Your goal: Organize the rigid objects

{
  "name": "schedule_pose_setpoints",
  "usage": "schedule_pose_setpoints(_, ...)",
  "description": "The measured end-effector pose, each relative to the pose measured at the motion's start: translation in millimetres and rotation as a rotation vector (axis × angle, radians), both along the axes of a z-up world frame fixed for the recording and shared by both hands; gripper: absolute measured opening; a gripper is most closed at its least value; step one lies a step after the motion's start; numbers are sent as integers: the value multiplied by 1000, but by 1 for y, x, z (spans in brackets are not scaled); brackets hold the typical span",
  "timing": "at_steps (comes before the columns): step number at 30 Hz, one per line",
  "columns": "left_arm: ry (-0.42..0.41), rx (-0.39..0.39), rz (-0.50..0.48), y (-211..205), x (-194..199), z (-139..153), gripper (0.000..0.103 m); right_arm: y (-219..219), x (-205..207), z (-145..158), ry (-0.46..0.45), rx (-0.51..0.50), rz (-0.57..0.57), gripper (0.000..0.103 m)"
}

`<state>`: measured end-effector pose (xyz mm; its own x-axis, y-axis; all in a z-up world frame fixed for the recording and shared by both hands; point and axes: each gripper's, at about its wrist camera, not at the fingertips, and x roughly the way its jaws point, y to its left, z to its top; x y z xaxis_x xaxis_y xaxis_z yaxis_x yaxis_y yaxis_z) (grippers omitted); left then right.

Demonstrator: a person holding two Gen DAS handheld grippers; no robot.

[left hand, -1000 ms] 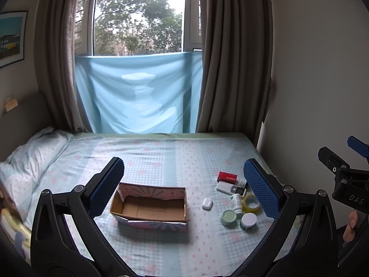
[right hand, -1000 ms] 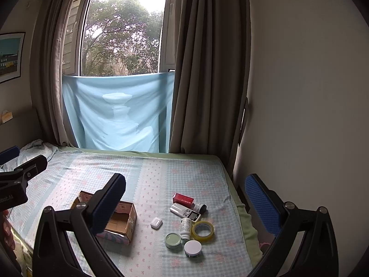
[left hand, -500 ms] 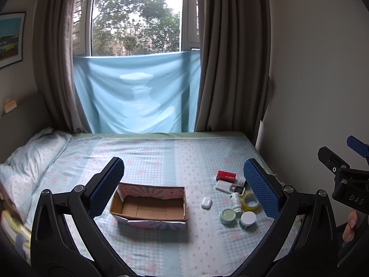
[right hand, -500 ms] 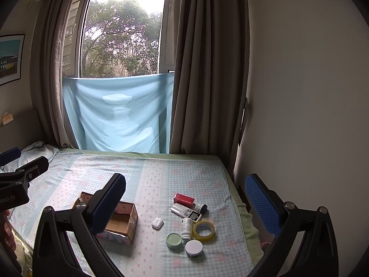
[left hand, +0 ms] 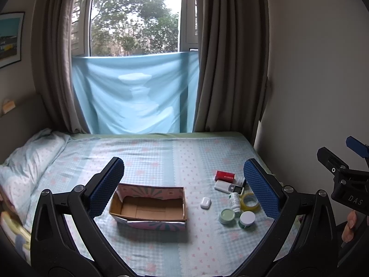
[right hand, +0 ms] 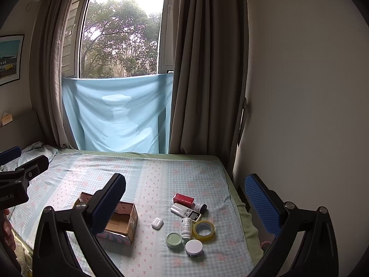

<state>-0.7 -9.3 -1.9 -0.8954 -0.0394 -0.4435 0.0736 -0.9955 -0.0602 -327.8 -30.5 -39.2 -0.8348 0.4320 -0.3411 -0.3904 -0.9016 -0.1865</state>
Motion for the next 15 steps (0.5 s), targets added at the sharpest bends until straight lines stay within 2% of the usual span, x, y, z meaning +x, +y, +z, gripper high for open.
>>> schedule_pose_setpoints(10, -52, 23, -32, -10, -20, -1, 103, 10, -9, 8, -28, -16, -41, 103)
schedule_pose_setpoints(15, -133, 37, -101, -5, -51, -28, 103, 36, -26, 3, -79, -51, -77, 103)
